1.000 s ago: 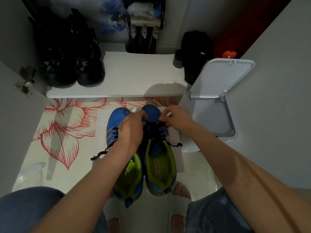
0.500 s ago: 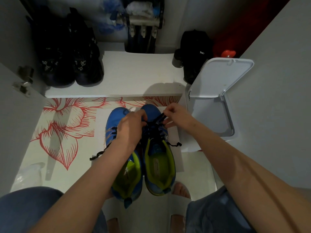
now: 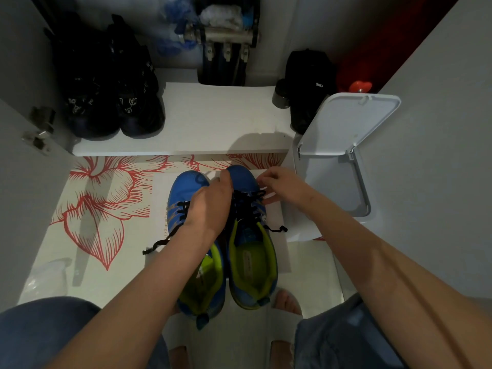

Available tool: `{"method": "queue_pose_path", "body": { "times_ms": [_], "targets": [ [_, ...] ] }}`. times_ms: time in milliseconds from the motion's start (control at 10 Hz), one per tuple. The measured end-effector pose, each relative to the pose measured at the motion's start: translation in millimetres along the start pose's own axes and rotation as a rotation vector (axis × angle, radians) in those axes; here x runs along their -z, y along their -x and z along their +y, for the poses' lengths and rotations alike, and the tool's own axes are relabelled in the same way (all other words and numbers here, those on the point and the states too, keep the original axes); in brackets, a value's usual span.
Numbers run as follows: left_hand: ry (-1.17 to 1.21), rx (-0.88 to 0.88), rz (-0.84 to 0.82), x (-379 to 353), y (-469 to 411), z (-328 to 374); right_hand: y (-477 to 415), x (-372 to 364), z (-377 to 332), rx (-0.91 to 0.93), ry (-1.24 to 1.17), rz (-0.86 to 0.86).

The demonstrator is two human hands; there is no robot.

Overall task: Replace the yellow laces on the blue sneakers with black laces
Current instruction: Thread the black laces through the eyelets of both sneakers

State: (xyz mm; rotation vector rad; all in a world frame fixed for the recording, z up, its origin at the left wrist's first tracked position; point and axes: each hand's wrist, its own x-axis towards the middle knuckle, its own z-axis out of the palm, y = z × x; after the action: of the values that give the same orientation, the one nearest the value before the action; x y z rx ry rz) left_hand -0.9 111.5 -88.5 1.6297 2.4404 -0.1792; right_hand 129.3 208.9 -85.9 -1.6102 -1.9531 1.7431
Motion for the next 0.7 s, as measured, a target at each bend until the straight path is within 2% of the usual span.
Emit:
{"method": "queue_pose_path", "body": {
  "times_ms": [100,200,300,400,600,700],
  "targets": [
    [0.323,-0.034,-0.155,-2.9,6.1,-0.5,0.4,-3.7,0.7,0.033,0.094,0.015],
    [0.351,0.004,-0.171,-1.0,10.5,-2.2,0.2,-3.2,0.2,0.031,0.104,0.006],
    [0.390,0.050,-0.089,-9.3,-3.2,-9.4,-0.9,-0.8,-0.1,-0.011,0.021,0.019],
    [0.412,0.015,-0.153,-10.0,-7.0,-15.4,0.6,-1.2,0.0,-0.023,0.012,0.019],
    [0.387,-0.033,-0.178,-9.8,-5.7,-14.4,0.7,-3.9,-0.7,-0.001,0.052,0.016],
    [0.330,0.066,-0.131,-6.3,-0.8,-7.4,2.1,-3.9,-1.4,-0.022,-0.008,0.006]
  ]
}}
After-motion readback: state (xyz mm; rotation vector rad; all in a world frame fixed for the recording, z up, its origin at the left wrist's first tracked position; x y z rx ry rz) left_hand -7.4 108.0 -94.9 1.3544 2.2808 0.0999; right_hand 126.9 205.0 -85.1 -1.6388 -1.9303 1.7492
